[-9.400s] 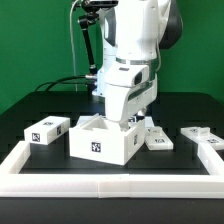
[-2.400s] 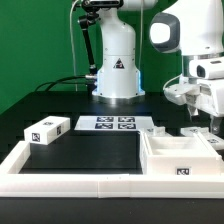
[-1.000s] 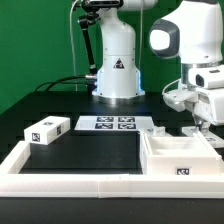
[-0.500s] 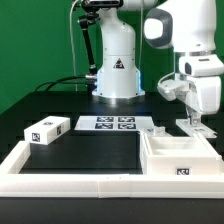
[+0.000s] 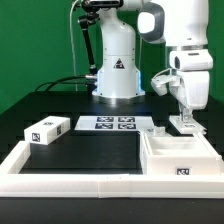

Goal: Assemble cabinet

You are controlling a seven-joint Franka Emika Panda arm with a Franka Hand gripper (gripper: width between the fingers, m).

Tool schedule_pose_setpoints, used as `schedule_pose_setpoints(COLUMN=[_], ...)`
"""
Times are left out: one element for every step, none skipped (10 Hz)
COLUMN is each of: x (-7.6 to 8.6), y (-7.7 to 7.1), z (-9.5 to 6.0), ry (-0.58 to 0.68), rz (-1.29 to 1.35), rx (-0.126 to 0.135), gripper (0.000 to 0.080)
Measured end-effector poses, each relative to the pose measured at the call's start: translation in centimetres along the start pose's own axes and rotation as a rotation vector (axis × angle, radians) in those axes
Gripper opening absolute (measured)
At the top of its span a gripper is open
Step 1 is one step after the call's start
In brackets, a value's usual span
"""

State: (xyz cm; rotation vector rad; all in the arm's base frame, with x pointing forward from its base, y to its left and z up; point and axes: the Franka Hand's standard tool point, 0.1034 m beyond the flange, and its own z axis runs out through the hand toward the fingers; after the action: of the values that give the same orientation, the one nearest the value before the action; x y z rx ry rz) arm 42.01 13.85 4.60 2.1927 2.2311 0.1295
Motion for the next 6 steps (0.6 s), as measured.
schedule_pose_setpoints(x=[-0.1, -0.8, -1.3, -1.5, -1.4, -1.5], y=[-0.2, 0.1, 0.4, 0.6, 0.5, 0.5], z=[0.2, 0.0, -0.3, -0.4, -0.3, -0.3], ry=[-0.001, -0.007, -0.011, -0.016, -0.016, -0.016], rz=[0.048, 0.072, 0.085, 0.087, 0.086, 0.087], rx=[0.004, -0.002, -0.01, -0.006, -0.004, -0.003], gripper=[0.0068, 0.0068, 0.0068, 0.0068, 0.0068, 0.0068])
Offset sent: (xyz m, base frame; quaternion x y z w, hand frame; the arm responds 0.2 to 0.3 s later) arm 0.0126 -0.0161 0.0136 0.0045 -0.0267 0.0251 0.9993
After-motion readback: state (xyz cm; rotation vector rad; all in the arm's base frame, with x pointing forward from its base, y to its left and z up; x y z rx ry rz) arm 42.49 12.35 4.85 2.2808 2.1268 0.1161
